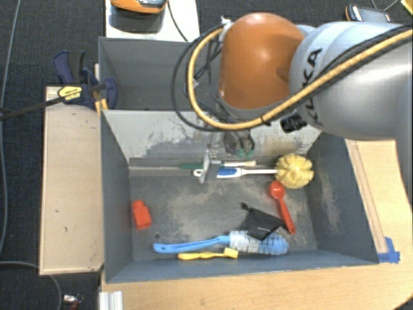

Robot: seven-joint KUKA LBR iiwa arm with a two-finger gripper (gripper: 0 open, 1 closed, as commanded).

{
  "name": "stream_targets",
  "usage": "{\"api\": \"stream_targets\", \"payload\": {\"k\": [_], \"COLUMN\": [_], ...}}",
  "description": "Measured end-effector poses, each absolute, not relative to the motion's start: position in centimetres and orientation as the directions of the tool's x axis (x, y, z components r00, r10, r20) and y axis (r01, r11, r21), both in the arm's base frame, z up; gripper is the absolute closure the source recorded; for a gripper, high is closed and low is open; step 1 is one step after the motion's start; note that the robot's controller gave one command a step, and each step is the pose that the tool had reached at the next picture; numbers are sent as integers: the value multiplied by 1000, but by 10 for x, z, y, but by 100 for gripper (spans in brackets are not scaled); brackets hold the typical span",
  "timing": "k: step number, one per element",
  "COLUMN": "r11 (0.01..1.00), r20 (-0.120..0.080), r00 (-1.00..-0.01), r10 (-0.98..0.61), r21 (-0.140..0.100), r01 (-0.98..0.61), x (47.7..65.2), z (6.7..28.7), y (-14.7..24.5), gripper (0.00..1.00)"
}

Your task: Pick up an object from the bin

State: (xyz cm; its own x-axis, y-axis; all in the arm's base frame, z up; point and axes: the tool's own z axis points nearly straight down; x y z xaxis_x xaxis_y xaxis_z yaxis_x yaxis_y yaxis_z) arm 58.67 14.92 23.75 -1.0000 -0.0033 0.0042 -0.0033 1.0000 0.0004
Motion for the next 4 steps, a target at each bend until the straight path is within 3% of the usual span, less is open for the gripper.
{"api": "stream_targets", "payload": {"k": [1,2,3,4], "r11": [1000,989,953,940], "r20": [-4,-6,-17,1], "r00": [-1000,-989,-953,-940], "r10": [2,-149,-303,-342], "r21": [2,1,0,-2], "r01": [2,-149,-304,-342], "x": [588,507,483,475], "z": [243,108,155,99], "y": [148,98,116,37], "gripper": [0,0,0,0]}}
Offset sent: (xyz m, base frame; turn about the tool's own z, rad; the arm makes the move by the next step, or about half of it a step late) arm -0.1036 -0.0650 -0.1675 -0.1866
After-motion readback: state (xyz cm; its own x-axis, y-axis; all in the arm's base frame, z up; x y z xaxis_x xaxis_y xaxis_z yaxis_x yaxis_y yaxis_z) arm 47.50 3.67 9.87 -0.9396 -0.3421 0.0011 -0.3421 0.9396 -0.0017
